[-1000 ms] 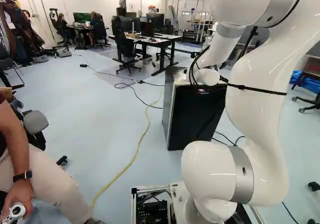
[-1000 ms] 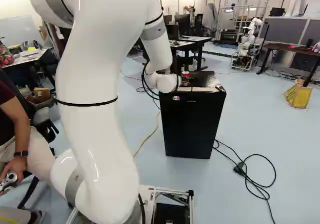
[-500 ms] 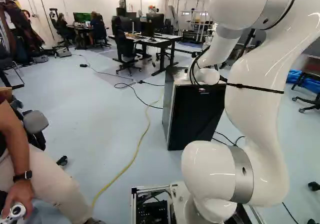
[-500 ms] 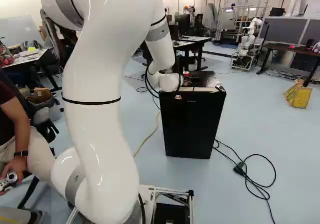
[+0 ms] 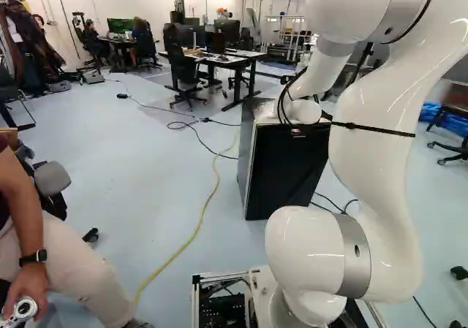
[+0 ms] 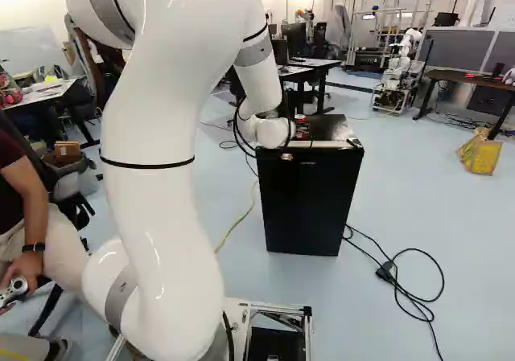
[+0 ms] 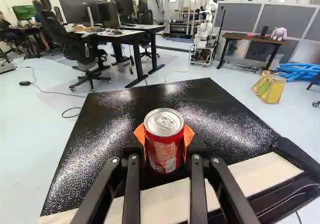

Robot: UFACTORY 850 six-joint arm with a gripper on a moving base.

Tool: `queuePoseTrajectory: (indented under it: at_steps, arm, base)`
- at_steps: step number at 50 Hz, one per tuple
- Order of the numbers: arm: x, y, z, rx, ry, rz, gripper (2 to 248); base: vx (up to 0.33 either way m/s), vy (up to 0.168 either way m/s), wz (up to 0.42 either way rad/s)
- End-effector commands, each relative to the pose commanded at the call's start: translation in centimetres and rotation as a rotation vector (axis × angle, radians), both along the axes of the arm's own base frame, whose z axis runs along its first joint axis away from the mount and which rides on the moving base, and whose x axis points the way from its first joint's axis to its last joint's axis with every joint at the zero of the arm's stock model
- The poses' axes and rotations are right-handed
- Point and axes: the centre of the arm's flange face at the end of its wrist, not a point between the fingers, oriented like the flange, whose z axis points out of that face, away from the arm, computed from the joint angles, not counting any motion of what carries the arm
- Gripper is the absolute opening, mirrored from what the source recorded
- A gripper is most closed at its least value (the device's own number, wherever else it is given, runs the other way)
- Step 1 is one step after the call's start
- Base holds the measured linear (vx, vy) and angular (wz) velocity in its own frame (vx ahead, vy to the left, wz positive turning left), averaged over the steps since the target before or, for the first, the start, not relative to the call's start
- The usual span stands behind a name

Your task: Grab a drink from the fridge

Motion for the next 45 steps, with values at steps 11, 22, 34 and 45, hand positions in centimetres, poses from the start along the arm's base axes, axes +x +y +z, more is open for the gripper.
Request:
queuePoseTrajectory:
  at_steps: [11,22,34,45]
  arm:
    - [0.0,0.0,0.4,-0.002,-0.006,0.000,91]
    - [-0.1,0.0,1.5,-0.009,-0.025,0.000,91]
    - [-0.3,0.1,2.8,-0.016,-0.047,0.000,91]
    - [-0.3,0.1,3.2,-0.018,-0.053,0.000,91]
  base:
    - [0.000,0.000,0.000]
    - [0.000,0.000,0.000]
    - [0.000,0.000,0.000]
    - [0.000,0.000,0.000]
